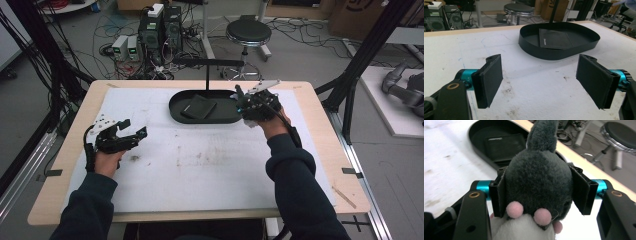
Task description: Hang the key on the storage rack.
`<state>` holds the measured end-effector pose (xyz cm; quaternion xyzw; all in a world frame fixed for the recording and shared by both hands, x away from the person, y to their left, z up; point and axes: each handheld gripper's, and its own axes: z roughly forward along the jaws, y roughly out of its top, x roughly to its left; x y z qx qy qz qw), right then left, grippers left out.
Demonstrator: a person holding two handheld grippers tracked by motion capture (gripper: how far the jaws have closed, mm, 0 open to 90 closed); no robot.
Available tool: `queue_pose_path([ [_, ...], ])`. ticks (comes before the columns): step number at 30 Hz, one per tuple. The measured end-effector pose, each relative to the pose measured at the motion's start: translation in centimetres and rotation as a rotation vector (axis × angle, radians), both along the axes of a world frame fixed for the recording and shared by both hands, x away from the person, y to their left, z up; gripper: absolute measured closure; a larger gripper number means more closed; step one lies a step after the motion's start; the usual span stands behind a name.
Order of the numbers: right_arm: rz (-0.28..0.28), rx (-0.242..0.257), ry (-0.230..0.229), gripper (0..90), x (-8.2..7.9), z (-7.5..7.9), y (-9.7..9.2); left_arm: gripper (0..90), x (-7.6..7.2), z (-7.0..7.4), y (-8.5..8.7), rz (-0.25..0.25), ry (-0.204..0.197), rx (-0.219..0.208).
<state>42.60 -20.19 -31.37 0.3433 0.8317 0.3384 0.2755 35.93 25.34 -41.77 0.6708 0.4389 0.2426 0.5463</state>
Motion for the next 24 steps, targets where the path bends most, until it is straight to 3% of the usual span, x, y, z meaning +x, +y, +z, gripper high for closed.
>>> queue_pose_path([
  [5, -0.043, 0.007, -0.015, 38.9, 2.4, 1.4, -0.2, 21.3, 0.0, 0.0, 0.0, -0.002, -0.003, -0.003],
  [7, -0.069, -0.013, -0.012, 38.9, 3.3, 1.8, 0.0, 21.3, 0.0, 0.0, 0.0, -0.004, -0.003, 0.002],
  [12, -0.100, 0.005, -0.034, 38.9, 5.2, 2.2, -0.2, 21.3, 0.0, 0.0, 0.0, -0.004, -0.007, -0.002],
  [15, -0.114, 0.006, -0.046, 38.9, 6.0, 2.3, -0.1, 21.3, 0.0, 0.0, 0.0, -0.001, -0.008, -0.005],
  [24, -0.146, 0.076, -0.069, 38.9, 6.9, 2.1, 0.0, 21.3, 0.0, 0.0, 0.1, -0.003, -0.007, -0.005],
])
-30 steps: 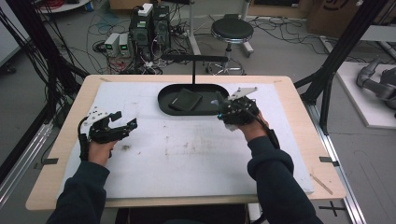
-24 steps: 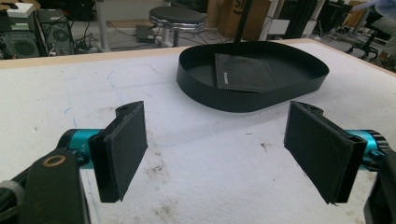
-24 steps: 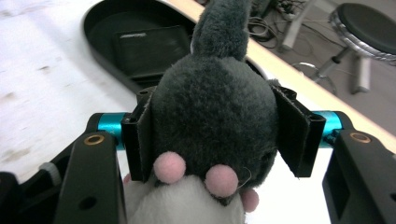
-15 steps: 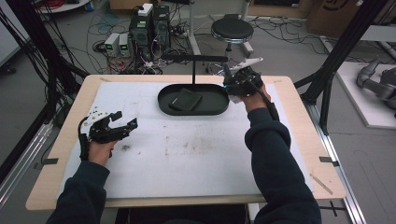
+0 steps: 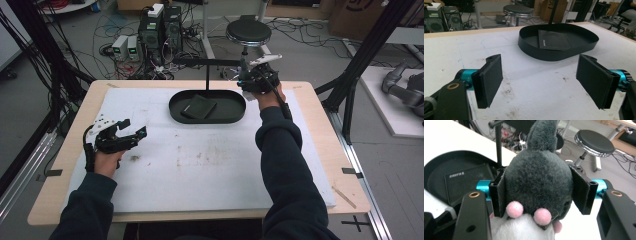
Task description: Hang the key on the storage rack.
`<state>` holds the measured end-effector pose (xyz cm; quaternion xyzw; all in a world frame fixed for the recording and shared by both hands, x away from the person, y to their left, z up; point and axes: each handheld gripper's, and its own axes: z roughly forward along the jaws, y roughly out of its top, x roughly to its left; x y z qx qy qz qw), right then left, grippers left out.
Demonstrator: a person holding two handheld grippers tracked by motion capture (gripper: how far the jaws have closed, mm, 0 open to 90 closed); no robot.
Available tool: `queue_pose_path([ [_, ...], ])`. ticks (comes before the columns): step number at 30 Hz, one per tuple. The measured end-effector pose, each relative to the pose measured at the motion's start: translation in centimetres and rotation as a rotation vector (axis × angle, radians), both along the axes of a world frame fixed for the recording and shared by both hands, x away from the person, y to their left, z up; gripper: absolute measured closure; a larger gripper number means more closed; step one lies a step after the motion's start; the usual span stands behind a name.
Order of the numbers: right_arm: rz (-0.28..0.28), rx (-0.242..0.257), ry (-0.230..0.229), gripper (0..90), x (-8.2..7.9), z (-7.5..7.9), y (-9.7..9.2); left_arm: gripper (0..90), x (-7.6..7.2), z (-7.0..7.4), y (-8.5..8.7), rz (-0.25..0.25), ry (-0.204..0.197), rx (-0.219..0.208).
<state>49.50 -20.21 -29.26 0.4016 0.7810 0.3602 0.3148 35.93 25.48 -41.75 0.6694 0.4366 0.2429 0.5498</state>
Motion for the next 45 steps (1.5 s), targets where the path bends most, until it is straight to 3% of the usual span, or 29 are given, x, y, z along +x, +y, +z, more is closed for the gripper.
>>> queue_pose_path([
  [5, 0.001, 0.025, -0.003, 38.9, 0.3, 0.5, -0.1, 21.3, 0.0, 0.0, 0.0, 0.002, 0.004, 0.000],
  [16, 0.017, -0.033, 0.009, 39.0, -0.7, 1.0, 0.6, 21.3, 0.1, -0.2, 0.0, 0.004, 0.014, 0.004],
  [30, 0.043, -0.034, 0.021, 39.6, -1.3, 1.7, 1.1, 21.3, 0.1, -0.2, 0.2, 0.009, 0.015, -0.001],
  [33, 0.029, -0.045, 0.067, 39.6, -1.5, 1.7, 0.8, 21.3, 0.1, -0.2, 0.2, 0.010, 0.016, -0.002],
  [35, 0.045, -0.048, 0.086, 39.6, -1.6, 1.7, 0.5, 21.3, 0.2, -0.2, 0.2, 0.008, 0.016, 0.001],
  [40, 0.136, -0.017, 0.077, 39.6, -1.7, 1.9, 0.7, 21.3, 0.2, -0.2, 0.2, 0.009, 0.017, 0.002],
  [45, 0.150, -0.035, 0.073, 39.6, -0.8, 1.9, 1.8, 21.3, 0.2, -0.2, 0.2, 0.011, 0.015, -0.002],
])
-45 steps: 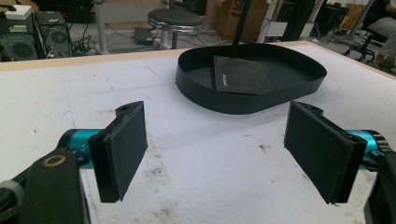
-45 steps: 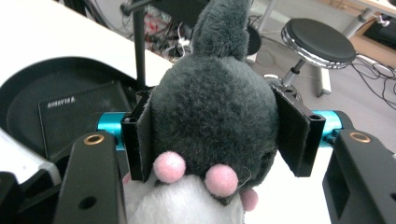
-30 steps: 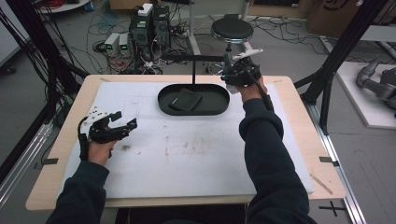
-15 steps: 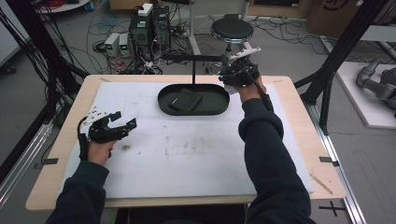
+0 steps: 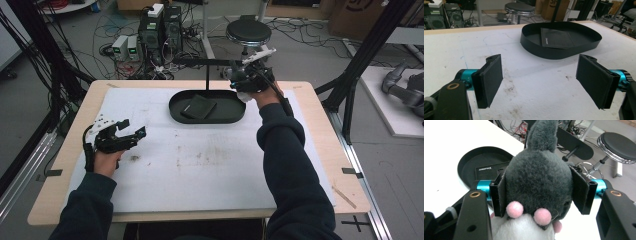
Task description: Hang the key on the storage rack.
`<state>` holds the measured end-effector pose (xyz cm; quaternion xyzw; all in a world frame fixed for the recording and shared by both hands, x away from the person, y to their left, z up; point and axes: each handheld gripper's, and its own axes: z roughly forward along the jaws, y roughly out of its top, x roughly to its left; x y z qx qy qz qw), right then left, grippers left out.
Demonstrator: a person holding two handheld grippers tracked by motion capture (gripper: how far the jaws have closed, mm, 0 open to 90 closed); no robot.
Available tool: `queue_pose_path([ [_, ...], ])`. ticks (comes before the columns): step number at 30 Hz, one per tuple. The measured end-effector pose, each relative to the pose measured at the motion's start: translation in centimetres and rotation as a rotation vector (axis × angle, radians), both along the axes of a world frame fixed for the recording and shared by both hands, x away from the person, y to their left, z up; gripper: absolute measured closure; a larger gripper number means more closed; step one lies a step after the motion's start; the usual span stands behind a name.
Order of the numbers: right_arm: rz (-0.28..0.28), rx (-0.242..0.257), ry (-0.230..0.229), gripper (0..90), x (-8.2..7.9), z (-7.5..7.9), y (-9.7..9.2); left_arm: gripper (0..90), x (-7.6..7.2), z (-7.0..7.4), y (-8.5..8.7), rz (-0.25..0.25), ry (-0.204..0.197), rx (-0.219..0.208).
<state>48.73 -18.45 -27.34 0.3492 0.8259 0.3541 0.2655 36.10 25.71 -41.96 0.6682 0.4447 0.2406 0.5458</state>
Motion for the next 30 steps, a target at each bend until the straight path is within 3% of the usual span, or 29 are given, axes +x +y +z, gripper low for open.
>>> queue_pose_path([
  [9, -0.099, -0.003, -0.036, 39.6, 1.6, -0.2, -0.9, 21.3, 0.0, 0.0, 0.3, 0.005, 0.002, -0.003],
  [12, -0.112, 0.025, -0.034, 39.6, 1.6, -0.1, -1.4, 21.4, 0.0, -0.1, 0.2, 0.005, 0.001, -0.005],
  [16, -0.079, 0.077, -0.041, 39.8, 1.5, 0.3, -1.8, 21.4, 0.0, -0.1, 0.2, 0.004, 0.002, -0.004],
  [25, -0.011, 0.107, 0.007, 40.7, 0.8, 0.7, -2.1, 21.6, 0.0, -0.1, 0.2, 0.003, 0.001, -0.005],
  [28, 0.032, 0.137, 0.005, 40.7, 0.9, 0.8, -2.0, 21.6, 0.0, -0.1, 0.2, 0.004, 0.001, -0.006],
  [30, 0.032, 0.138, -0.004, 40.7, 1.2, 0.7, -1.8, 21.6, 0.0, 0.0, 0.2, 0.005, 0.001, -0.004],
])
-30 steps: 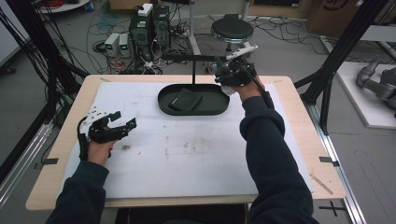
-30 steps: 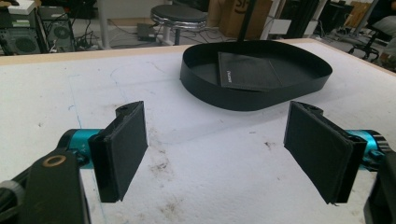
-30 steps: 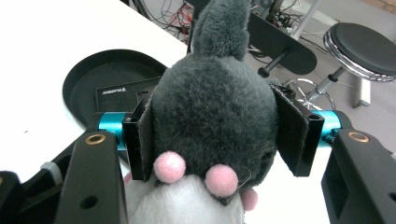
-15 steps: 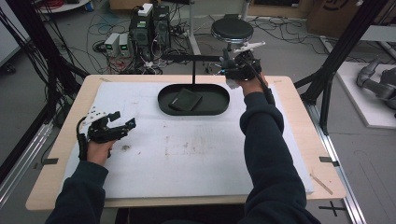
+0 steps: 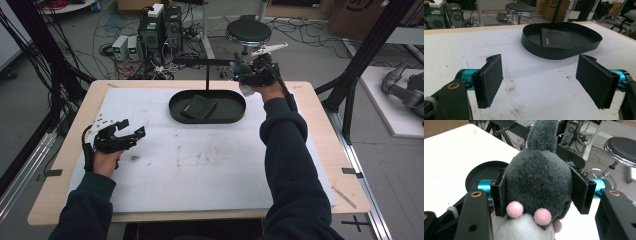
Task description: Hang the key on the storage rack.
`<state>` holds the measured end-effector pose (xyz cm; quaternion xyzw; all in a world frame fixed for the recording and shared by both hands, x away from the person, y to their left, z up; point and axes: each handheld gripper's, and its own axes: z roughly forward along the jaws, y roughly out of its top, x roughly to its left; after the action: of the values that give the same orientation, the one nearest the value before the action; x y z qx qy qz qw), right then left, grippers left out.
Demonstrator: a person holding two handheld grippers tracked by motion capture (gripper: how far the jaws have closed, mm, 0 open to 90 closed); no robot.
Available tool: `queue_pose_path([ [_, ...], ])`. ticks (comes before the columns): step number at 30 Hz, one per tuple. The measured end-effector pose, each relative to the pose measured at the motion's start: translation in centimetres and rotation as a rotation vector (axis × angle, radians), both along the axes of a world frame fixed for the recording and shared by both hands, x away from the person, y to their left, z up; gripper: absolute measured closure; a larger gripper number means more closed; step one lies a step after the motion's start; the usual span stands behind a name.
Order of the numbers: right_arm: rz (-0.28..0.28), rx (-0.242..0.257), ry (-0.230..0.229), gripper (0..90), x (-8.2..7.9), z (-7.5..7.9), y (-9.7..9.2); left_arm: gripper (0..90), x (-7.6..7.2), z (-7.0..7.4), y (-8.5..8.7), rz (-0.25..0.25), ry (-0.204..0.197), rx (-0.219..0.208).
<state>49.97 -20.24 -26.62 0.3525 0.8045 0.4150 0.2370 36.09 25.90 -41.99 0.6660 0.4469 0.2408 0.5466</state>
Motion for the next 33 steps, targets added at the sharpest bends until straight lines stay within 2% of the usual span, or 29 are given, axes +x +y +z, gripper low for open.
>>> queue_pose_path([
  [4, -0.035, 0.010, -0.014, 40.6, 0.7, -0.2, 0.6, 21.6, 0.0, 0.0, 0.1, 0.000, 0.000, 0.001],
  [6, -0.076, -0.017, -0.036, 40.6, 1.0, -0.3, 0.7, 21.6, 0.0, 0.0, 0.1, -0.001, 0.001, 0.001],
  [10, -0.155, -0.031, -0.059, 40.6, 1.4, -0.4, 0.5, 21.7, 0.0, 0.0, 0.1, -0.002, -0.001, 0.003],
  [12, -0.206, -0.072, -0.058, 40.7, 1.6, -0.5, 0.3, 21.9, 0.0, 0.0, 0.1, 0.000, -0.001, 0.001],
  [14, -0.242, -0.128, -0.036, 40.7, 1.8, -0.9, 0.3, 21.9, 0.0, 0.0, 0.1, 0.000, -0.001, 0.003],
  [16, -0.264, -0.156, -0.008, 40.8, 2.0, -1.6, 0.3, 21.9, 0.0, 0.0, 0.0, -0.001, 0.001, 0.002],
  [20, -0.264, -0.197, 0.049, 40.8, 2.5, -4.0, 1.0, 21.9, 0.0, -0.1, 0.0, -0.003, -0.001, 0.003],
  [22, -0.272, -0.178, 0.083, 41.0, 2.7, -5.4, 1.4, 21.9, 0.0, 0.0, 0.0, -0.003, -0.003, 0.006],
  [25, -0.278, -0.127, 0.077, 41.0, 2.7, -6.8, 1.8, 21.9, 0.0, 0.0, 0.1, 0.000, -0.001, 0.003],
  [29, -0.279, -0.089, 0.070, 37.6, 2.8, -7.1, 2.1, 21.9, 0.0, -0.1, 0.1, 0.000, 0.000, 0.003],
  [33, -0.266, -0.004, 0.074, 27.6, 2.6, -7.0, 1.5, 21.9, 0.0, -0.1, 0.1, 0.000, 0.001, 0.002],
])
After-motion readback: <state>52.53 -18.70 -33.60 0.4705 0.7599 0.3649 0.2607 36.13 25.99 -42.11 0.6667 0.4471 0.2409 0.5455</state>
